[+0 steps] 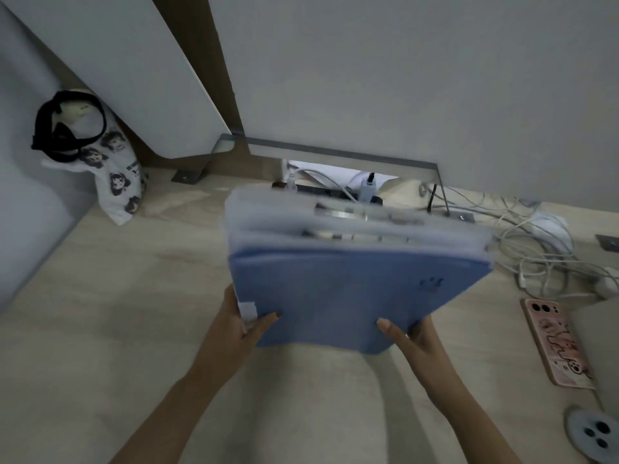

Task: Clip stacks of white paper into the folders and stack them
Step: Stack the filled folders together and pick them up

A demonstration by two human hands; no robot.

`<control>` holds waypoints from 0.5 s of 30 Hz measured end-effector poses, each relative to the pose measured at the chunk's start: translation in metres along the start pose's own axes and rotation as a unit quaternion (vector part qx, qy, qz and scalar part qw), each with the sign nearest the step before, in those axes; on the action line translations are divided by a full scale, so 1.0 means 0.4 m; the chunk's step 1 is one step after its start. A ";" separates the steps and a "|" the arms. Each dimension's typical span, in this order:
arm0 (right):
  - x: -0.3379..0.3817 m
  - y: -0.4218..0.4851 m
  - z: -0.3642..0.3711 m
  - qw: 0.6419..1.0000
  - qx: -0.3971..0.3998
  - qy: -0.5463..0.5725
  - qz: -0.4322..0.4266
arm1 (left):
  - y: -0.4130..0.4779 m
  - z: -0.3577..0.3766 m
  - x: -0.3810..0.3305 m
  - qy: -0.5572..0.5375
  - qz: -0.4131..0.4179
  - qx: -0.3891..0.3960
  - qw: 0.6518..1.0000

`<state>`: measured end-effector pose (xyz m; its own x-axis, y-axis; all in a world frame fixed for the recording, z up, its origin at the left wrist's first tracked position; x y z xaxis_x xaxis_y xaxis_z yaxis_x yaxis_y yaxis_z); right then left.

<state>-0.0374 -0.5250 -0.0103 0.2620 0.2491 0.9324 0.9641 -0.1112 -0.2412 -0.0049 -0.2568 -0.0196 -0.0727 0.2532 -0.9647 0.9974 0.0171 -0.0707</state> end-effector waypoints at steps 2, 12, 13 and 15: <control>-0.006 -0.003 0.008 1.000 0.009 -0.023 -0.007 | -0.012 -0.006 0.023 0.036 -0.015 0.015 0.999; -0.030 0.012 0.016 0.995 0.011 -0.100 -0.008 | 0.027 -0.028 0.063 0.112 -0.015 0.070 0.991; -0.027 0.014 0.017 0.994 0.002 -0.109 -0.007 | 0.031 -0.025 0.067 0.114 -0.011 0.068 0.991; -0.022 0.017 0.019 0.992 -0.019 -0.125 -0.006 | 0.042 -0.023 0.070 0.117 0.003 0.062 0.991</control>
<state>-0.0329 -0.5206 -0.0221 0.2569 0.4809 0.8383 0.9663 -0.1416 -0.2150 0.0099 -0.2406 -0.0455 -0.0494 0.4699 -0.8813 0.9890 -0.1002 -0.1088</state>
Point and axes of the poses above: each hand's wrist, its own y-axis towards the middle knuckle, its own z-axis out of the palm, x = y × z, the point moved 1 cm from there along y, towards the middle knuckle, and after that the axes turned 11 degrees about -y, right-handed, at the moved point
